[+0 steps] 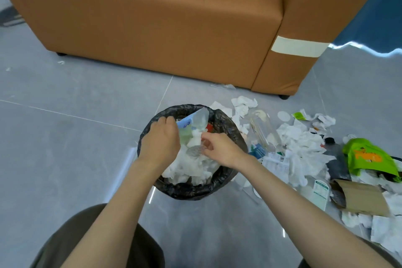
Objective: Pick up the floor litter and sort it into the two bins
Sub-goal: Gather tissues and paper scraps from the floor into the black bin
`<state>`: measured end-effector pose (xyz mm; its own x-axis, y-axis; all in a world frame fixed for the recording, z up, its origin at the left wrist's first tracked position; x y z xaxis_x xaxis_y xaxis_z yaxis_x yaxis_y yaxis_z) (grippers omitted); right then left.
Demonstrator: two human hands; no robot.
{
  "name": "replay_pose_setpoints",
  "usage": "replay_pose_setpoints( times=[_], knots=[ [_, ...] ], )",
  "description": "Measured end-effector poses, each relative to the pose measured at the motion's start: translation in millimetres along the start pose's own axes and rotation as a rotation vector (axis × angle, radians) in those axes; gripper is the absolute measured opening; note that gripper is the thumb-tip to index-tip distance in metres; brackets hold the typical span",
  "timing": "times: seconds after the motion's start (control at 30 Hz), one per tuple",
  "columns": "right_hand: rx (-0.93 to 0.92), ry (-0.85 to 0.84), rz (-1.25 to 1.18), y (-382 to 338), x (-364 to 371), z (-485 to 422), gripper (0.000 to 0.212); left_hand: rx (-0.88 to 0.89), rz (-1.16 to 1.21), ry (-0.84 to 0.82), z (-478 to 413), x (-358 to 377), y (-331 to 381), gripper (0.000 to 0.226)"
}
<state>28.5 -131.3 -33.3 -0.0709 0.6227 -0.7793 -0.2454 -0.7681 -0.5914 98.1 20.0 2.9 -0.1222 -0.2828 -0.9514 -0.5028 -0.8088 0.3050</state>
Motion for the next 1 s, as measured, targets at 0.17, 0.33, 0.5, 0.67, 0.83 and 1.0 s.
replay_pose_setpoints(
  times=[0.17,0.33,0.5,0.67,0.83,1.0],
  knots=[
    [-0.009,0.067,0.085,6.8,-11.2,18.3,0.034,0.191,0.115,-0.03,-18.3,20.8,2.9,0.041],
    [0.044,0.23,0.081,28.4,-27.6,44.4,0.033,0.42,-0.031,-0.322,-20.3,58.4,8.3,0.057],
    [0.169,0.216,-0.041,45.9,-18.3,56.5,0.046,0.375,-0.078,-0.67,-8.8,87.8,21.0,0.055],
    [0.206,0.239,-0.11,44.5,-16.5,51.9,0.052,0.331,-0.185,-0.887,-10.9,114.6,28.2,0.056],
    [0.221,0.253,-0.1,50.0,-14.2,43.4,0.051,0.322,-0.269,-0.95,-15.5,139.8,19.7,0.06],
    [0.234,0.288,-0.173,54.1,-10.9,43.4,0.049,0.255,-0.265,-0.959,-12.5,159.4,16.0,0.05]
  ],
)
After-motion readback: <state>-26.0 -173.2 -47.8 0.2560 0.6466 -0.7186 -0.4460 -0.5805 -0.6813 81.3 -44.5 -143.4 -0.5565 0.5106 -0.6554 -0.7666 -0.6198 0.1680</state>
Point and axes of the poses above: each hand's wrist, its own z-axis away from the middle knuckle, its own x-axis out of the palm, y = z × x, the point moved 1 cm from there along -z, towards the middle knuckle, and after that the axes turned 3 degrees about y, right-handed, at the moved point
